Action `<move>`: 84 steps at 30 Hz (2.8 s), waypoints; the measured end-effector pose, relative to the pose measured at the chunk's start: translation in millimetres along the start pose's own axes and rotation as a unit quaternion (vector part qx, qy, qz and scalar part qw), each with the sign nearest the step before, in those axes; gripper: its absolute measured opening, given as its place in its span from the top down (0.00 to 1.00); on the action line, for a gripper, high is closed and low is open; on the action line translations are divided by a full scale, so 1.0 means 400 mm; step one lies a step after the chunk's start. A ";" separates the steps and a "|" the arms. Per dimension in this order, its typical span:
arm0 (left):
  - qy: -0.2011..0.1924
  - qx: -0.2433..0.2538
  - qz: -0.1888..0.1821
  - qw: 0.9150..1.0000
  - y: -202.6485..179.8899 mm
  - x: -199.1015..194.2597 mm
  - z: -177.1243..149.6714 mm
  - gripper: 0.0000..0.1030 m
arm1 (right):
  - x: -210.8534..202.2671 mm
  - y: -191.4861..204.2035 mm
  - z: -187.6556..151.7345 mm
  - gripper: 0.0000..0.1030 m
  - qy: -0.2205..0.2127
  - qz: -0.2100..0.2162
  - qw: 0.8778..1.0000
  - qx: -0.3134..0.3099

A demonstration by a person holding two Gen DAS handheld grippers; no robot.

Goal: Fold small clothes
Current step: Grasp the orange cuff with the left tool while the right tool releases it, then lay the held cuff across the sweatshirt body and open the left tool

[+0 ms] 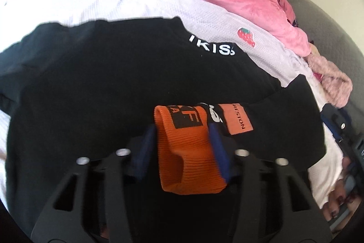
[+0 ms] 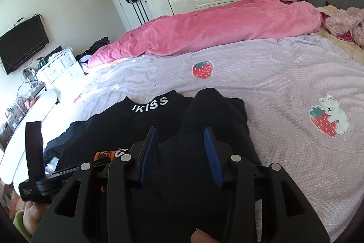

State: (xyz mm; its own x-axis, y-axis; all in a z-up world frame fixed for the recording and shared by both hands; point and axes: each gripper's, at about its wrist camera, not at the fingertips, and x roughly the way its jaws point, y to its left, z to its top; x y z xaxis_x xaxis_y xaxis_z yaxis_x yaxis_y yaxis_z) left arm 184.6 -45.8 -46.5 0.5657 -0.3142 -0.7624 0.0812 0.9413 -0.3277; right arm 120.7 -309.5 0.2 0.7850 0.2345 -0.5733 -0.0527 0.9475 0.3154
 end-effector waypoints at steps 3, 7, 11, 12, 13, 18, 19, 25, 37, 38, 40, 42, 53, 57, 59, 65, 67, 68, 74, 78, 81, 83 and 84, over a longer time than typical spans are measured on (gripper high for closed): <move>-0.024 -0.006 -0.029 0.999 0.006 -0.029 0.014 1.00 | -0.005 -0.015 0.000 0.60 -0.003 -0.008 1.000 0.004; -0.073 0.001 -0.020 0.997 0.016 -0.092 0.047 1.00 | -0.006 -0.030 -0.001 0.60 -0.001 -0.013 1.000 0.007; -0.112 -0.004 -0.004 0.994 0.056 -0.155 0.090 1.00 | -0.004 -0.037 -0.005 0.60 0.003 -0.016 1.000 0.007; -0.118 -0.001 0.006 0.993 0.064 -0.162 0.098 1.00 | -0.003 -0.036 -0.006 0.60 0.004 -0.018 1.000 0.007; -0.116 0.001 0.013 0.993 0.073 -0.164 0.103 1.00 | -0.001 -0.036 -0.007 0.60 0.005 -0.018 1.000 0.007; -0.104 -0.014 0.014 0.994 0.114 -0.153 0.102 1.00 | 0.011 -0.028 -0.011 0.60 0.015 -0.030 0.999 -0.001; -0.103 -0.016 0.015 0.994 0.118 -0.150 0.102 1.00 | 0.014 -0.028 -0.013 0.60 0.018 -0.032 0.999 -0.002; -0.100 -0.026 0.022 0.994 0.148 -0.146 0.099 1.00 | 0.032 -0.032 -0.018 0.60 0.032 -0.049 0.998 -0.007; -0.126 -0.025 0.042 0.991 0.174 -0.207 0.097 0.99 | 0.043 -0.023 -0.019 0.60 0.039 -0.037 0.999 -0.012; -0.123 -0.019 0.040 0.991 0.162 -0.204 0.096 0.99 | 0.042 -0.017 -0.019 0.60 0.039 -0.036 0.999 -0.015; -0.115 -0.010 0.032 0.993 0.137 -0.191 0.094 0.99 | 0.040 -0.007 -0.020 0.60 0.038 -0.030 0.999 -0.020; -0.105 0.003 0.027 0.994 0.109 -0.171 0.089 0.99 | 0.038 0.003 -0.020 0.60 0.037 -0.028 0.999 -0.025; -0.016 0.005 0.064 0.998 0.166 -0.044 0.027 0.93 | 0.030 0.051 -0.015 0.57 0.033 0.008 0.997 -0.063; -0.014 -0.004 0.054 0.998 0.178 -0.052 0.030 0.93 | 0.054 0.062 -0.021 0.56 0.046 0.014 0.996 -0.069; -0.014 -0.004 0.054 0.998 0.175 -0.049 0.028 0.93 | 0.070 0.059 -0.028 0.56 0.055 0.009 0.996 -0.069; -0.014 -0.005 0.053 0.998 0.176 -0.051 0.029 0.93 | 0.148 -0.009 -0.071 0.56 0.126 -0.048 0.990 -0.045; -0.014 -0.004 0.053 0.998 0.176 -0.051 0.029 0.93 | 0.155 -0.030 -0.081 0.56 0.130 -0.037 0.990 -0.031; -0.015 -0.005 0.053 0.998 0.177 -0.051 0.029 0.93 | 0.153 -0.032 -0.081 0.56 0.128 -0.034 0.991 -0.030; -0.016 -0.005 0.051 0.999 0.176 -0.055 0.030 0.91 | 0.135 -0.025 -0.080 0.54 0.121 -0.040 0.991 -0.032; -0.020 -0.003 0.050 0.999 0.166 -0.066 0.029 0.78 | 0.118 -0.023 -0.074 0.50 0.117 -0.039 0.992 -0.030; -0.024 -0.002 0.052 0.998 0.161 -0.078 0.030 0.68 | 0.107 -0.021 -0.071 0.47 0.114 -0.038 0.992 -0.030; -0.026 -0.005 0.050 0.998 0.160 -0.087 0.030 0.65 | 0.100 -0.020 -0.071 0.45 0.112 -0.038 0.993 -0.029; -0.027 -0.005 0.050 0.998 0.160 -0.091 0.029 0.62 | 0.097 -0.018 -0.070 0.45 0.111 -0.037 0.993 -0.029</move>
State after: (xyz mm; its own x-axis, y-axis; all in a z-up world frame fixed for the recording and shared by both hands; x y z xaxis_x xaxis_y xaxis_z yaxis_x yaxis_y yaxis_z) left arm 178.9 27.2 -33.1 0.6138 -0.2122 -0.7604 0.0149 0.9662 -0.2575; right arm 134.3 -301.3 -45.6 0.6330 0.1989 -0.7482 -0.0399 0.9735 0.2251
